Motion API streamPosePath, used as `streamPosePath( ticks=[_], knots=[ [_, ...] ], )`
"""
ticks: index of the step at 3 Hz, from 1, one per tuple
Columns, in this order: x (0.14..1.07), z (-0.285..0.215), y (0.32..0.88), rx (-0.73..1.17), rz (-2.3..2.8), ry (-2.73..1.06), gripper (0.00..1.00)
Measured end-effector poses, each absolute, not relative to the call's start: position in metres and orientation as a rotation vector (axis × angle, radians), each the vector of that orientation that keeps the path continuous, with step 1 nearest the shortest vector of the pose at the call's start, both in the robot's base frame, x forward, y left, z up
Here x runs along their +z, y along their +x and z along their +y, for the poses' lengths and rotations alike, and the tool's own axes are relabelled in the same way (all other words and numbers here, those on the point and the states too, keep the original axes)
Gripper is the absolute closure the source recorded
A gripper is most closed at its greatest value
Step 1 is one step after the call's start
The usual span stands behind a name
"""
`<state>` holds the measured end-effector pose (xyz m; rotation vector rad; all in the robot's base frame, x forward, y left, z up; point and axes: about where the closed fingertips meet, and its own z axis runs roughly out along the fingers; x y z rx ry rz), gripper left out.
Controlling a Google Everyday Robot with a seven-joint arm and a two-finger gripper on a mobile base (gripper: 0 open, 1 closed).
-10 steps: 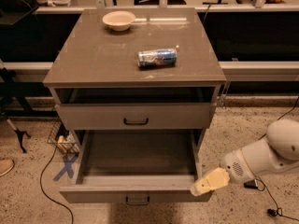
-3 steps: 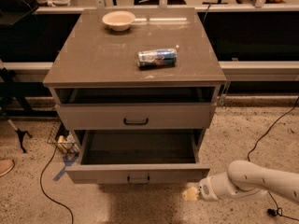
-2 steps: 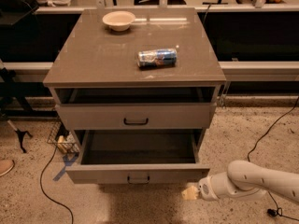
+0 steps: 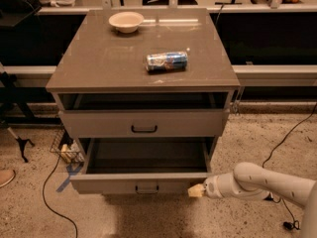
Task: Close middle drawer
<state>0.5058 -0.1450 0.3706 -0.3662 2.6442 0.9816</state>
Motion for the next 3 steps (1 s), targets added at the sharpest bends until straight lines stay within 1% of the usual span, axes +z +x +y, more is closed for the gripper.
streamPosePath(
  ticks=[1,2,3],
  knots=[
    [0.371,-0.143,0.52,0.979,2.617,-0.359,1.0],
    [0.385,-0.134,0.566,0.972,2.514,-0.335,1.0],
    [0.391,-0.128,0.582,0.969,2.478,-0.329,1.0]
  ],
)
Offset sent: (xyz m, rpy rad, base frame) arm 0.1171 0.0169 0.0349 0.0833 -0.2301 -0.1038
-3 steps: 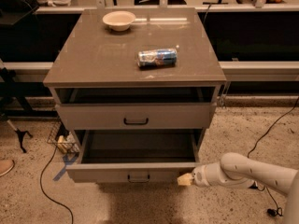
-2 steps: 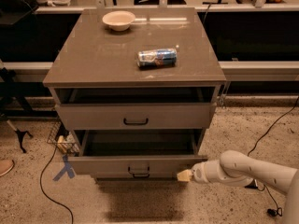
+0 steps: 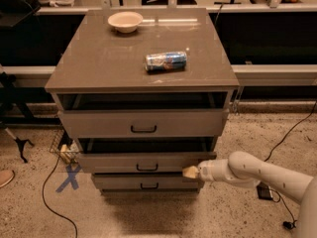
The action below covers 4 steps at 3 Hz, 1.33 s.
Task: Close middle drawer
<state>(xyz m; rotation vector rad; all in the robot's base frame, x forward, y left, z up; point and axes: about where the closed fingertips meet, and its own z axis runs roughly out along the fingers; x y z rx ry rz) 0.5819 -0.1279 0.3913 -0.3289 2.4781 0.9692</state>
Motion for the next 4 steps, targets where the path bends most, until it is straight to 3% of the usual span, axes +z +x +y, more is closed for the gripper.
streamPosePath(
  ticks=[2,4],
  knots=[
    [0.416,-0.106,0.636,0.967,2.36,-0.325,1.0],
    [0.42,-0.125,0.613,0.974,2.341,-0.279,1.0]
  ],
)
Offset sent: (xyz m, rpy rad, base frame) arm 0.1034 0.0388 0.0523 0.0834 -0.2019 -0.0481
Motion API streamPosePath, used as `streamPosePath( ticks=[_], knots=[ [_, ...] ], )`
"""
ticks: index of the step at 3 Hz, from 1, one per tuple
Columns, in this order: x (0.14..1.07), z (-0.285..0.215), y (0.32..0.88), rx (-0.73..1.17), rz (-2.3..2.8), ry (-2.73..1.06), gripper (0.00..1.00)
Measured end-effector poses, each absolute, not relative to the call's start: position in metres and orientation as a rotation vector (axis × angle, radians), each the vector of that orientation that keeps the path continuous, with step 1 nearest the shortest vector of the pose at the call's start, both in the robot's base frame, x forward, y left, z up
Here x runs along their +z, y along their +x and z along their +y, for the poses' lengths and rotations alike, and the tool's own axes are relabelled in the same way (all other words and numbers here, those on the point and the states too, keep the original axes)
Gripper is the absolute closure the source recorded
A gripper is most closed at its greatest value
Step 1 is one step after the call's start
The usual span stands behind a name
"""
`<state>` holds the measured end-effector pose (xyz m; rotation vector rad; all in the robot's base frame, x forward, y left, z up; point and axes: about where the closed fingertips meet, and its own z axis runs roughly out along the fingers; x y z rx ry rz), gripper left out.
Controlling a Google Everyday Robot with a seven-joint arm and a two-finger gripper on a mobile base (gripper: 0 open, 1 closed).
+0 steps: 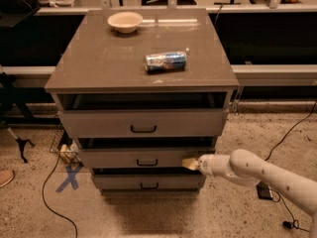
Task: Close middle drawer
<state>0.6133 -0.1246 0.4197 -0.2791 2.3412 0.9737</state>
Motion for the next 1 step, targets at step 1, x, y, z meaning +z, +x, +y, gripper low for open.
streamPosePath(
  ticks=[1],
  knots=[
    [0.4324,-0.1536,0.5779,0.977,2.32,-0.237,1.0]
  ],
)
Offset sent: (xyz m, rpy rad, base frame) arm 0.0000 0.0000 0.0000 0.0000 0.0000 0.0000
